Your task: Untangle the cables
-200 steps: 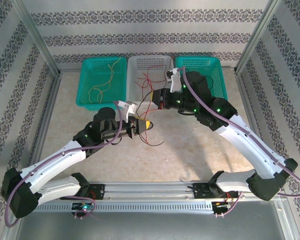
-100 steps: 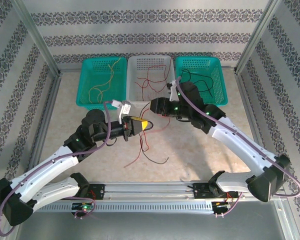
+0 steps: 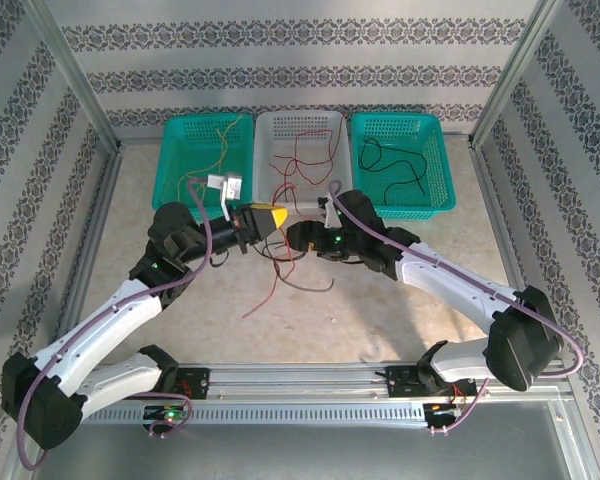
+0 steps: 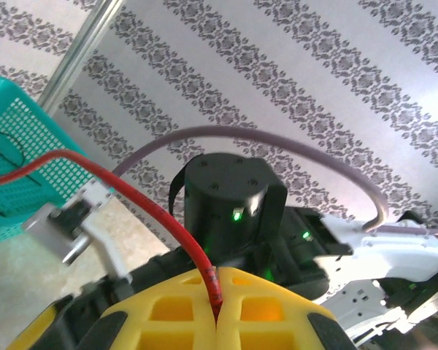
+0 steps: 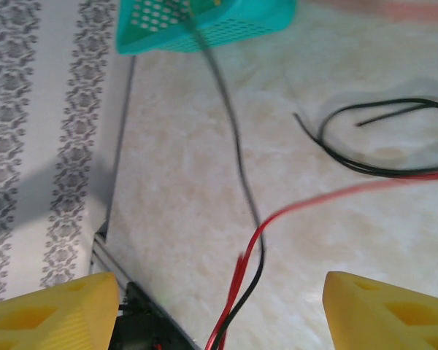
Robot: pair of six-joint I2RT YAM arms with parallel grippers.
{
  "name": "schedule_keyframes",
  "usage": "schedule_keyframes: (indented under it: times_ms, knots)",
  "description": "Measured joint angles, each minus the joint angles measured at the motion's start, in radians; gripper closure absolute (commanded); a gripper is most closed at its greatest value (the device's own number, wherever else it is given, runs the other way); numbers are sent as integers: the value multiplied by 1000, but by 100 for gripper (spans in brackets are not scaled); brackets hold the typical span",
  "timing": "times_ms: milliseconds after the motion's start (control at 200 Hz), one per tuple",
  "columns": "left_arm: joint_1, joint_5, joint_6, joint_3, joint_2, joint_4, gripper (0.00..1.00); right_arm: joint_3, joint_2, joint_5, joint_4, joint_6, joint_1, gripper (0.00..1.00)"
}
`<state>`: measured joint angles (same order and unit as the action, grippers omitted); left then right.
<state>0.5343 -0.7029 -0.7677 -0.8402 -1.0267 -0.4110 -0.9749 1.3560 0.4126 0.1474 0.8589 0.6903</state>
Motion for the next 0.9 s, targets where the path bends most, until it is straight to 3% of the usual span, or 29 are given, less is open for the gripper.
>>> schedule_keyframes:
  times_ms: [120, 205, 260, 360, 475, 899]
  knots:
    - [0, -31, -27, -57, -33, -43, 100, 0, 45, 16, -85, 31, 37, 20]
    - [-1, -51, -31, -111, -49, -50, 100, -8, 103, 16, -122, 45, 61, 23]
    - [-7, -61, -31, -150, -59, -52, 100, -9, 143, 17, -140, 53, 69, 36]
    - [-29, -77, -32, -220, -72, -55, 100, -10, 210, 6, -150, 79, 72, 70]
    - [-69, -85, -29, -290, -74, -37, 100, -8, 257, -10, -148, 115, 51, 86]
    - [-222, 34, 102, -616, 48, 307, 100, 98, 314, -41, -151, 169, -21, 100]
